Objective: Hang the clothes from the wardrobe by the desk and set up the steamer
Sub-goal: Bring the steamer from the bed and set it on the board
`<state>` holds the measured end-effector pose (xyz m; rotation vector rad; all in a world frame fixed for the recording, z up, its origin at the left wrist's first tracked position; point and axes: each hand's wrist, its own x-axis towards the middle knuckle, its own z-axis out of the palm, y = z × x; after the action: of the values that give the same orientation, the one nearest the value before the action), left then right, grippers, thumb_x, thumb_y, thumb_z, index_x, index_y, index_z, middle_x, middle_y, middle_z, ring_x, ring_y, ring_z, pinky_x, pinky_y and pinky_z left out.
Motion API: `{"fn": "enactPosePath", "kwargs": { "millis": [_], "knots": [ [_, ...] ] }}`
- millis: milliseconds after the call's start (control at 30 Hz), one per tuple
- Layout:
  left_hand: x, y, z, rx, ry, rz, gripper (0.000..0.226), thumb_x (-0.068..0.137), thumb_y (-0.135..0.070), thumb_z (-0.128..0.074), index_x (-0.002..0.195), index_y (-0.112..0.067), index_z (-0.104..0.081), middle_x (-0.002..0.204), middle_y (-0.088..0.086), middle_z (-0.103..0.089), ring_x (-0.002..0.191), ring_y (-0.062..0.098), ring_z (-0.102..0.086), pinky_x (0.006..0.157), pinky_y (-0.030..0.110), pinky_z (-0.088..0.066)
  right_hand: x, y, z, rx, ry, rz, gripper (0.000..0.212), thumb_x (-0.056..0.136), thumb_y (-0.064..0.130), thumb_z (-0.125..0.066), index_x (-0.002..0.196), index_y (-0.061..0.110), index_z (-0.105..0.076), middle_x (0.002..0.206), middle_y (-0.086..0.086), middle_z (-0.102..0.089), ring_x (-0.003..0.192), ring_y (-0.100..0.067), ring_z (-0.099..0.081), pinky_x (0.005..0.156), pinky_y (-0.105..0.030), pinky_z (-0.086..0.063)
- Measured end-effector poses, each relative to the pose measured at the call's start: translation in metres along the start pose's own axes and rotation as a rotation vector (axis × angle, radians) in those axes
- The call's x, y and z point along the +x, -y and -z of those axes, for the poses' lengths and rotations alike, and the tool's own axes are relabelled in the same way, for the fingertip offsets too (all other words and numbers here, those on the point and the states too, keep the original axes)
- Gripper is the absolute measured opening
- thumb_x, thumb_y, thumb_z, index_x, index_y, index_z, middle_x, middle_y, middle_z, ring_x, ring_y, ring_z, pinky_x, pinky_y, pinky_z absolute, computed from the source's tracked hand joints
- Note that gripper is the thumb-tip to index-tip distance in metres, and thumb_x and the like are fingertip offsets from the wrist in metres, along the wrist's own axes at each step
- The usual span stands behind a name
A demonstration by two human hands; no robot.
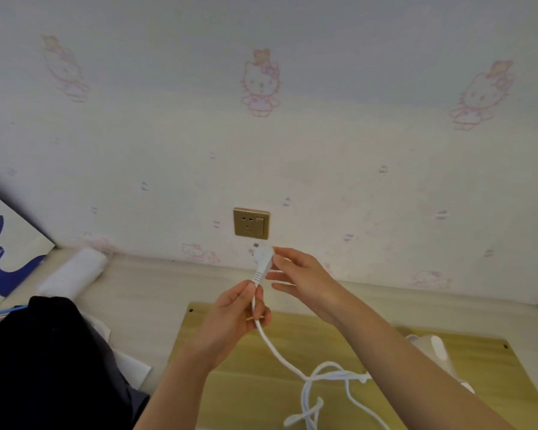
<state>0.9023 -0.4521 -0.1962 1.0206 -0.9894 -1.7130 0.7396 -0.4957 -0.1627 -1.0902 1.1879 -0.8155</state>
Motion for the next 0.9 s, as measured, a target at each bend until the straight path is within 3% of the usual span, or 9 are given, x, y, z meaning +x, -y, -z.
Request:
{"fn": "enactPosePath", "kwargs": {
  "millis": [133,233,300,433,567,700,900],
  "knots": [
    [0.009,0.0,0.011,0.109,-0.017,0.035,0.032,0.103,-0.023,-0.039,0.089,-0.001,-0.058,0.07,0.012,-0.056,0.071,0.027,-0.058,0.075,0.035,-0.053,0.017,0.001,-0.006,0.129,0.024,0.01,0.024,0.096,0.02,-0.055,0.118,0.024,-0.065,0.112,-0.002,-0.071,0.102,-0.016,-0.067,0.091,-0.034,-0.053],
    [0.022,-0.001,0.017,0.3,-0.145,-0.007,0.024,0.1,-0.02,-0.047,0.097,-0.007,-0.067,0.085,0.009,-0.071,0.076,0.025,-0.069,0.079,0.036,-0.058,0.031,-0.002,-0.011,0.054,-0.086,0.054,0.024,0.092,0.02,-0.061,0.116,0.023,-0.065,0.106,-0.002,-0.072,0.096,-0.013,-0.069,0.09,-0.033,-0.055],
    [0.035,-0.004,0.022,0.349,-0.278,-0.072,0.014,0.096,-0.014,-0.055,0.104,-0.015,-0.066,0.095,0.004,-0.073,0.08,0.019,-0.071,0.076,0.031,-0.058,0.043,-0.005,-0.016,0.011,-0.168,0.069,0.024,0.091,0.018,-0.063,0.114,0.021,-0.064,0.104,-0.004,-0.072,0.092,-0.013,-0.07,0.088,-0.032,-0.056],
    [0.065,-0.012,0.035,0.385,-0.364,-0.183,0.029,0.091,-0.016,-0.063,0.117,-0.027,-0.06,0.108,-0.01,-0.066,0.085,0.01,-0.07,0.077,0.028,-0.058,0.069,-0.013,-0.023,-0.07,-0.284,0.096,0.023,0.086,0.015,-0.068,0.109,0.017,-0.063,0.098,-0.004,-0.071,0.091,-0.013,-0.069,0.087,-0.033,-0.056],
    [0.096,-0.015,0.047,0.455,-0.374,-0.208,0.024,0.089,-0.012,-0.066,0.106,-0.03,-0.066,0.103,-0.014,-0.07,0.086,0.002,-0.068,0.084,0.033,-0.057,0.089,-0.018,-0.027,-0.163,-0.363,0.125,0.025,0.08,0.009,-0.074,0.101,0.016,-0.062,0.094,0.001,-0.07,0.084,-0.004,-0.067,0.079,-0.019,-0.054],
    [0.117,-0.012,0.055,0.501,-0.363,-0.194,0.022,0.088,-0.009,-0.066,0.101,-0.027,-0.07,0.102,-0.014,-0.07,0.088,0.001,-0.067,0.084,0.025,-0.056,0.108,-0.024,-0.031,-0.199,-0.431,0.09,0.024,0.077,0.015,-0.078,0.096,0.017,-0.064,0.093,0.004,-0.07,0.086,-0.006,-0.066,0.085,-0.03,-0.055],
    [0.143,-0.005,0.065,0.507,-0.409,-0.172,0.019,0.085,-0.012,-0.071,0.099,-0.025,-0.071,0.1,-0.015,-0.07,0.087,0.001,-0.067,0.078,0.015,-0.052,0.13,-0.03,-0.037,-0.23,-0.472,0.062,0.019,0.081,0.015,-0.075,0.098,0.017,-0.066,0.096,0.004,-0.07,0.085,-0.007,-0.065,0.088,-0.034,-0.055]
  ]
}}
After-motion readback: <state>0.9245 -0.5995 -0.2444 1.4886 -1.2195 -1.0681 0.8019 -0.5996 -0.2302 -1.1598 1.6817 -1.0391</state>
